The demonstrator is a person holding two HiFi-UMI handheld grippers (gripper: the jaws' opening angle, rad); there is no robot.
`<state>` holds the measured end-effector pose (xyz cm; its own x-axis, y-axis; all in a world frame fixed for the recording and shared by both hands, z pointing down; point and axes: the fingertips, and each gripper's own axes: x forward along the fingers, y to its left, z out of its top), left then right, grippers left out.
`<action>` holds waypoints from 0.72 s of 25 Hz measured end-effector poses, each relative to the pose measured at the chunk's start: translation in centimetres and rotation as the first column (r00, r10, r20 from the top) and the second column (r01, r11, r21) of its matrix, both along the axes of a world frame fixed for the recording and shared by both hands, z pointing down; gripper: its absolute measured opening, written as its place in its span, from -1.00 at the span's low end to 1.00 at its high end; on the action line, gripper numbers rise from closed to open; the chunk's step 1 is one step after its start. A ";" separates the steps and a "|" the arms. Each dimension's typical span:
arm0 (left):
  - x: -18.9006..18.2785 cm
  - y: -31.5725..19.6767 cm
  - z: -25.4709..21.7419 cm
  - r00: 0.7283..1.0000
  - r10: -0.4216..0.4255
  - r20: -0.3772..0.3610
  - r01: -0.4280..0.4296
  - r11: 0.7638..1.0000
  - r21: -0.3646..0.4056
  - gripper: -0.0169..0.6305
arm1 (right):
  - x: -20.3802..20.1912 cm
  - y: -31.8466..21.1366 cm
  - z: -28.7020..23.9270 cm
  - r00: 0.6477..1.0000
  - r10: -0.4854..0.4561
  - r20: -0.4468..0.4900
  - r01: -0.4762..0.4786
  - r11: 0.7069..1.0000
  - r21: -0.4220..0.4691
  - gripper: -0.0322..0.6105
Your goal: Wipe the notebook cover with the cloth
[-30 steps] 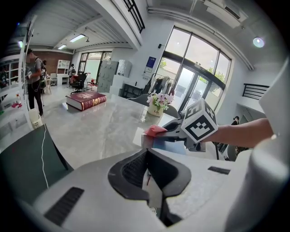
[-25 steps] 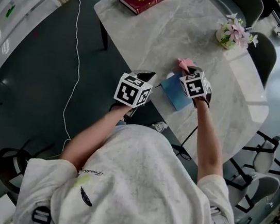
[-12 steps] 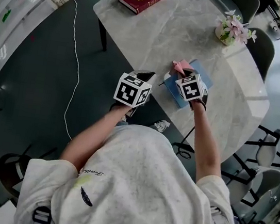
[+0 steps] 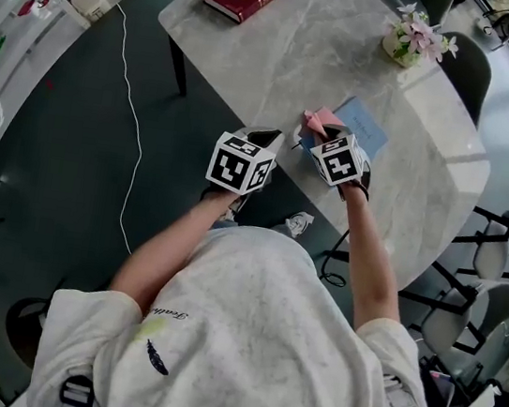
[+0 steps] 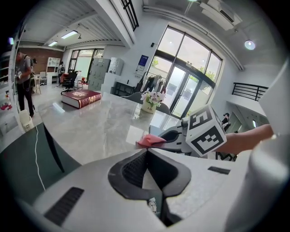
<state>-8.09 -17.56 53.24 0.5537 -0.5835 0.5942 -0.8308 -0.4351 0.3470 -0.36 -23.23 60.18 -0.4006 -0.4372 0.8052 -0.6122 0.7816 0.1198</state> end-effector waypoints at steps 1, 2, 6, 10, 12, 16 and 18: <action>0.0 0.1 0.0 1.000 0.009 -0.001 -0.009 1.000 0.000 -0.93 | -0.1 0.3 0.0 1.000 0.007 0.002 -0.007 1.000 0.000 -0.85; 0.0 0.3 0.1 1.000 0.018 -0.002 -0.018 1.000 0.000 -0.93 | -0.1 0.6 0.0 1.000 0.014 0.003 -0.014 1.000 -0.001 -0.85; -0.2 0.8 0.0 0.999 0.052 -0.004 -0.052 0.999 0.005 -0.93 | -0.7 1.8 0.1 1.000 0.027 0.006 -0.027 1.000 -0.001 -0.85; -0.4 1.4 -0.1 0.996 0.084 -0.008 -0.084 0.996 0.010 -0.93 | -1.1 2.9 -0.1 0.998 0.056 0.012 -0.056 0.998 -0.001 -0.85; -0.5 1.6 -0.1 0.995 0.101 -0.009 -0.100 0.995 0.012 -0.93 | -1.2 3.4 -0.2 0.997 0.073 0.020 -0.073 0.997 -0.002 -0.85; -0.6 2.3 0.0 0.991 0.132 -0.010 -0.132 0.991 0.012 -0.92 | -1.7 4.5 -0.4 0.995 0.094 0.028 -0.094 0.996 -0.004 -0.85; -0.7 2.7 0.1 0.989 0.147 -0.011 -0.147 0.989 0.012 -0.93 | -2.0 5.0 -0.5 0.994 0.101 0.031 -0.101 0.995 -0.002 -0.85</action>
